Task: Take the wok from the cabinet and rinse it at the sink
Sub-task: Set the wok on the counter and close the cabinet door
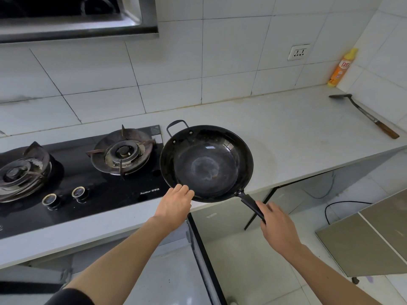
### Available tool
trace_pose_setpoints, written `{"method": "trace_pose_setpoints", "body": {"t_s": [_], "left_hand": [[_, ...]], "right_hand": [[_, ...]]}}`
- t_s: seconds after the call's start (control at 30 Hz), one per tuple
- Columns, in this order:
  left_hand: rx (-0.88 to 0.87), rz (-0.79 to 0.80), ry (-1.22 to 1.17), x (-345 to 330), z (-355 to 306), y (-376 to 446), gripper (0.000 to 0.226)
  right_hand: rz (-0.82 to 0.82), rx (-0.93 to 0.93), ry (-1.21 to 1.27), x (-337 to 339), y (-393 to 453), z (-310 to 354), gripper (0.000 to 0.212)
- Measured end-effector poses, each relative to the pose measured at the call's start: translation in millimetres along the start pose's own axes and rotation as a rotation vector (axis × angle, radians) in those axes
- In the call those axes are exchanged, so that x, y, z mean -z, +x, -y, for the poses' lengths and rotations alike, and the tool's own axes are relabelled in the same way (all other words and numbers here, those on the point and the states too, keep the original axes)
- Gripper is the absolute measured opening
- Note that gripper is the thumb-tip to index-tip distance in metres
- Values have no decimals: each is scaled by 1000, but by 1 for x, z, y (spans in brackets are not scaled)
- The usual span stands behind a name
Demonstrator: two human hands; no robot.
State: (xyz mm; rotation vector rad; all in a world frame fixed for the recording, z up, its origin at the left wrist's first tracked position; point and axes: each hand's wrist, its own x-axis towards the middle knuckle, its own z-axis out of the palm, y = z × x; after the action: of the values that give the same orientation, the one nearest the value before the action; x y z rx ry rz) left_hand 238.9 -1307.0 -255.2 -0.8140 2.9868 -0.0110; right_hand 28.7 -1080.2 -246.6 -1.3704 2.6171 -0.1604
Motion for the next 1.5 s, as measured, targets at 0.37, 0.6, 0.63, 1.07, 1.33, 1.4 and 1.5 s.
{"method": "trace_pose_setpoints", "body": {"t_s": [0.37,0.6,0.63,1.07,1.33,1.4,1.5], "left_hand": [[-14,-24,-24,5,8,-25,34],[-26,-41,-42,3,9,-37,34],[-21,-41,-47,3,9,-40,35],[142,125,-51,-11,-7,-119,28],[235,181,-45,-22,-14,-161,38],[244,181,-45,-22,-11,-164,38],[254,178,-58,-24,-2,-161,36]], "right_hand": [[-24,30,-55,9,-11,11,47],[-130,66,-25,5,-39,25,52],[-152,89,-3,3,-44,28,51],[325,190,256,-78,-84,69,49],[494,43,404,-121,-93,78,29],[473,29,420,-124,-94,81,7],[461,-42,514,-132,-91,86,9]]}}
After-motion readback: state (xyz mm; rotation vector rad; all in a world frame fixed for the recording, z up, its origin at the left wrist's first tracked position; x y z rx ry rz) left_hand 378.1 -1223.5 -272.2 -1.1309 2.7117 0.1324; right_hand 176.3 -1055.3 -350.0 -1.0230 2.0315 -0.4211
